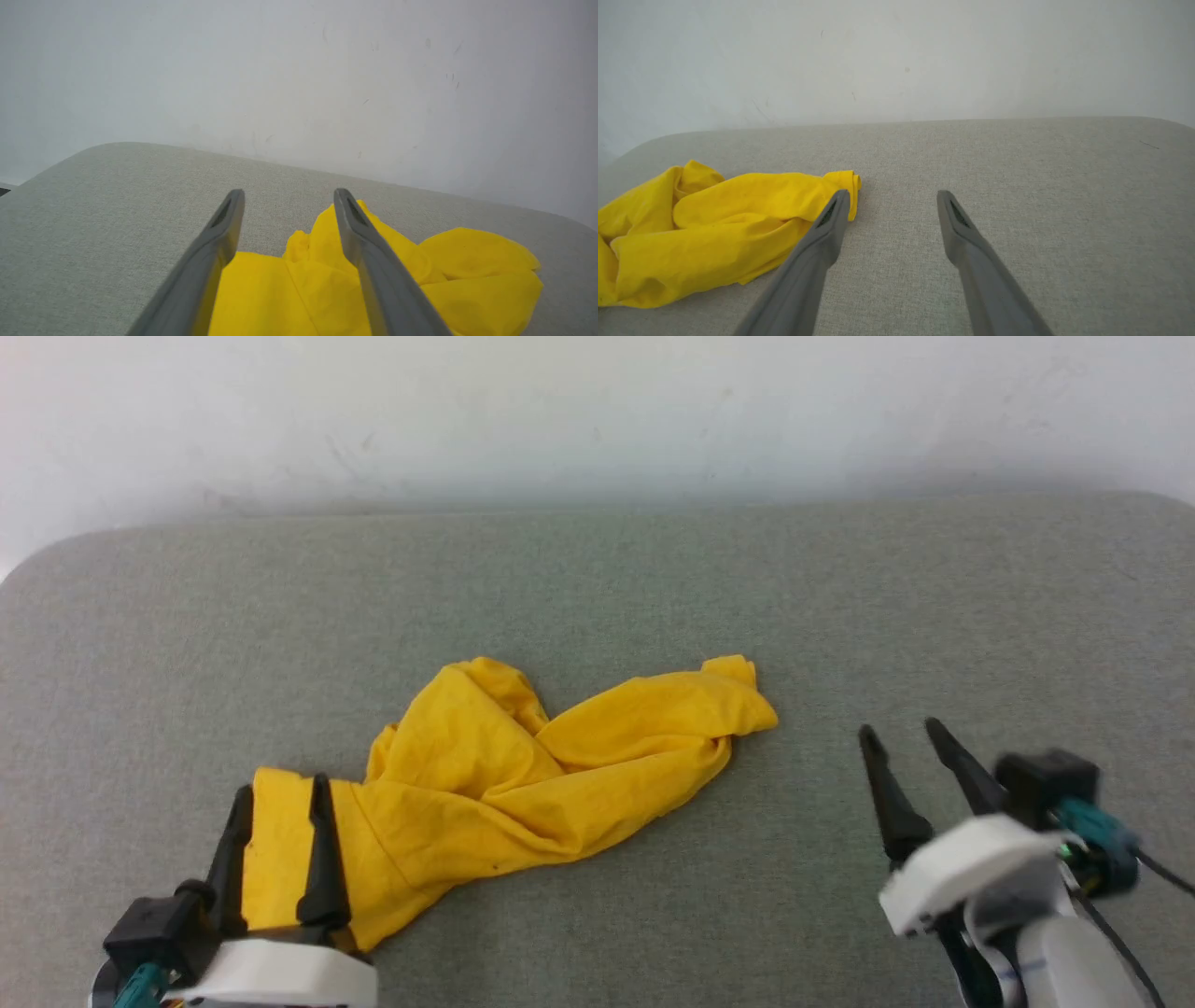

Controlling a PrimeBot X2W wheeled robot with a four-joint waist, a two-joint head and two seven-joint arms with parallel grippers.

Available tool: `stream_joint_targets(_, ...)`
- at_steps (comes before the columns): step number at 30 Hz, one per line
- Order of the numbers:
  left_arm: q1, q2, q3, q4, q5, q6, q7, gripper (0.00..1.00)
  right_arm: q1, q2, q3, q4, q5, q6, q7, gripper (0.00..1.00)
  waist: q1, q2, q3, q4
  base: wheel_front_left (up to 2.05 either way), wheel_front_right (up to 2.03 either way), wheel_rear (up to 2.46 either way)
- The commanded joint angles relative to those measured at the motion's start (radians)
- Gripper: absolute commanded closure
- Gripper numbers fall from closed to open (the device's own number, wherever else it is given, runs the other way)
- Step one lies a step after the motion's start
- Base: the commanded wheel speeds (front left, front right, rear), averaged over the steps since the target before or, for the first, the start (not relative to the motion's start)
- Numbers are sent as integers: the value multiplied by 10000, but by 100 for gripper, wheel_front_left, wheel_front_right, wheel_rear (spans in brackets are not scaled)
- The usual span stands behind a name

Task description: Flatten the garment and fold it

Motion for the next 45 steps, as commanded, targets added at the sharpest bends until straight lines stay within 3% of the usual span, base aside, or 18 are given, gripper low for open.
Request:
stream_joint_targets(1,-202,-84,-2,27,114,-98,-82,0,-360,20,89,188,-138,-9,135,0,0,0,189,171,0,0,0)
stream_joint_targets(7,-806,-837,156,-236,572,-741,-119,0,-2578,-37,728,2489,384,-9,1518,0,0,0,556,869,0,0,0)
stream_joint_targets(13,-994,-1476,365,-152,1064,-1365,-122,0,-4600,-493,1813,4913,807,-9,3905,0,0,0,772,1463,0,0,0)
stream_joint_targets(20,-1039,-1900,671,206,1404,-1791,-123,0,-5506,-696,2824,7254,1698,-9,6228,0,0,0,763,1747,0,0,0)
stream_joint_targets(21,-1027,-1944,718,254,1438,-1827,-123,0,-5520,-700,2958,7443,1894,-9,6532,27,0,0,746,1745,0,0,0)
stream_joint_targets(23,-990,-2015,837,325,1514,-1870,-123,0,-5529,-683,3196,7574,2374,-9,6940,100,0,0,691,1686,0,0,0)
stream_joint_targets(26,-884,-2096,1037,368,1610,-1915,-123,0,-5594,-855,3577,7148,2931,-9,6744,100,0,0,578,1498,0,0,0)
stream_joint_targets(32,-666,-2175,1281,539,1804,-2045,-123,0,-5289,-2030,3695,5019,3386,-9,4780,100,0,0,155,1018,0,0,0)
stream_joint_targets(38,-55,-2169,1551,758,1922,-1984,-123,0,-2557,-3356,1934,1960,3018,-9,4436,100,0,0,-624,271,0,0,0)
stream_joint_targets(41,215,-2125,1624,793,1932,-1950,-123,0,-399,-3260,487,148,2574,-9,5163,100,0,0,-809,-94,0,0,0)
stream_joint_targets(45,324,-2039,1654,852,1892,-1942,-57,0,2350,-2151,-1140,-2023,2131,-9,6453,100,0,0,-796,-449,0,0,0)
